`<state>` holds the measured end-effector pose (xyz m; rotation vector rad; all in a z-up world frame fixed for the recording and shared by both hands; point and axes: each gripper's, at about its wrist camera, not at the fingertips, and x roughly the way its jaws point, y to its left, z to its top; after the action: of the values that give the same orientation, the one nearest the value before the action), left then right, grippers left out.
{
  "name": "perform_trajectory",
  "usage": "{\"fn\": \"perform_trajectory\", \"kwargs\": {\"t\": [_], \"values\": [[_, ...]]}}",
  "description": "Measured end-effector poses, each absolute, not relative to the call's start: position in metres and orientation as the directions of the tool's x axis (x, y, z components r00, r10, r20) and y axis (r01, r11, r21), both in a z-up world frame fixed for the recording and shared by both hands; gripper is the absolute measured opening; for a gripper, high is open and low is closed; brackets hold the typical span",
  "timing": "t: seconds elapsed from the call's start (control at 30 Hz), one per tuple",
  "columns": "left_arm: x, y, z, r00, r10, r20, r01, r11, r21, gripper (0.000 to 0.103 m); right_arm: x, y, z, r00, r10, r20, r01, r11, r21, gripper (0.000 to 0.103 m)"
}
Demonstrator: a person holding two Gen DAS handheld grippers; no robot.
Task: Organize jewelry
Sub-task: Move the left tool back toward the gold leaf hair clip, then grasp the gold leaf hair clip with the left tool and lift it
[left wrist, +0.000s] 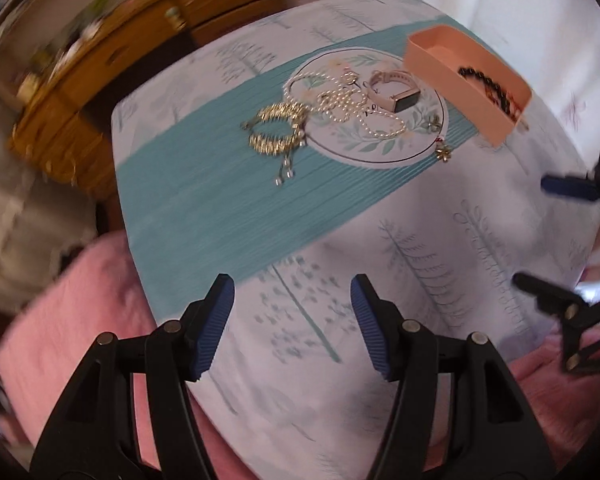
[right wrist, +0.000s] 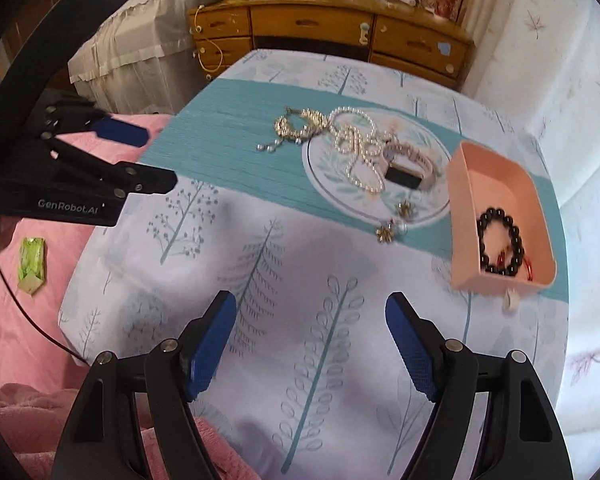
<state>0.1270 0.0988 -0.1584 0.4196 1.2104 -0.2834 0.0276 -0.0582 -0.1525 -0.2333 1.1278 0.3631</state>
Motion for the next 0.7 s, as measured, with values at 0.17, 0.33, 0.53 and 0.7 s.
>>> {"fn": "perform_trajectory", "kwargs": {"t": [0.17, 0.33, 0.53, 0.7], "values": [[0.176, 0.093, -0.18, 0.256, 0.061, -0.965, 0.488, 0.853, 0.184, 0.058, 0.045, -0.068, -0.153, 0.453, 0.173, -0.875, -0.35, 0.937, 0.004, 0.078], [0.232, 0.094, -0.204, 0.192, 0.039, -0.981, 0.478, 0.869, 0.128, 0.061, 0.065, -0.08, -0.168, 0.54, 0.135, -0.831, -0.321, 0.946, -0.055, 0.078], [0.285, 0.091, -0.237, 0.128, -0.009, -0.992, 0.444, 0.895, 0.049, 0.066, 0.085, -0.081, -0.195, 0.551, 0.106, -0.827, -0.347, 0.931, -0.112, 0.078], [0.31, 0.094, -0.246, 0.088, -0.161, -0.983, 0.386, 0.915, -0.115, 0.068, 0.102, -0.076, -0.221, 0.528, 0.086, -0.845, -0.358, 0.925, -0.13, 0.076]]}}
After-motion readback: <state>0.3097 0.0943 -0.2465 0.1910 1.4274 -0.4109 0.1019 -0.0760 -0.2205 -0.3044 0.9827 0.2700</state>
